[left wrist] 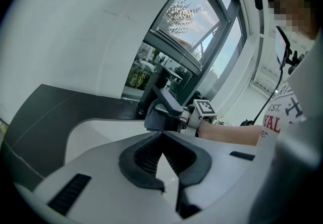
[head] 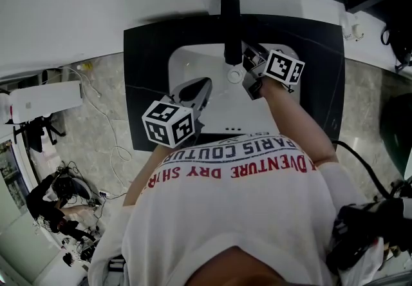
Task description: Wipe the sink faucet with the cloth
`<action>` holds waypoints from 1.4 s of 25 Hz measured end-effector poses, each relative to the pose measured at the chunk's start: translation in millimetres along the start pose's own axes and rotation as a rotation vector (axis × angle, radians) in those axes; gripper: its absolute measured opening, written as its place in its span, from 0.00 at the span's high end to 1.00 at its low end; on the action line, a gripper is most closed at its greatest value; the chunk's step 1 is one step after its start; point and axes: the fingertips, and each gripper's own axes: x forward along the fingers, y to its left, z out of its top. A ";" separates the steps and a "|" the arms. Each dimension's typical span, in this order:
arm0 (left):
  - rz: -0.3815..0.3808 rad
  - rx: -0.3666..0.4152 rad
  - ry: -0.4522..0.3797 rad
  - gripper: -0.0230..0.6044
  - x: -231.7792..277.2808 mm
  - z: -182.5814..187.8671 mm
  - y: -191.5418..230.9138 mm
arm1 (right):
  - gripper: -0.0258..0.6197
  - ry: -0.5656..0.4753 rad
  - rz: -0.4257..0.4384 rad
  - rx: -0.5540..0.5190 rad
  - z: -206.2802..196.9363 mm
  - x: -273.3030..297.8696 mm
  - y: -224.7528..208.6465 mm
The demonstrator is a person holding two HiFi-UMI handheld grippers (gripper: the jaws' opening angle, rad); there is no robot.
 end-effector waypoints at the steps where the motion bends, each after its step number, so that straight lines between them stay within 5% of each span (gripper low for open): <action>1: -0.002 -0.001 0.000 0.96 -0.6 0.1 0.9 | 0.83 -0.001 -0.022 -0.002 -0.4 0.0 -3.5; 7: -0.010 -0.001 0.000 0.96 -5.7 0.0 10.1 | 0.83 0.017 -0.178 -0.008 -6.7 2.3 -25.0; 13: -0.065 0.016 -0.001 0.96 -10.6 1.6 21.1 | 0.83 -0.036 -0.235 -0.027 -5.1 -7.6 -26.2; 26: -0.240 0.140 -0.010 0.96 -44.8 4.9 -7.3 | 0.83 -0.101 -0.213 -0.209 -83.1 -80.0 83.1; 35: -0.186 0.191 -0.061 0.96 -120.3 -41.3 -53.5 | 0.83 -0.105 -0.146 -0.317 -151.1 -146.2 144.0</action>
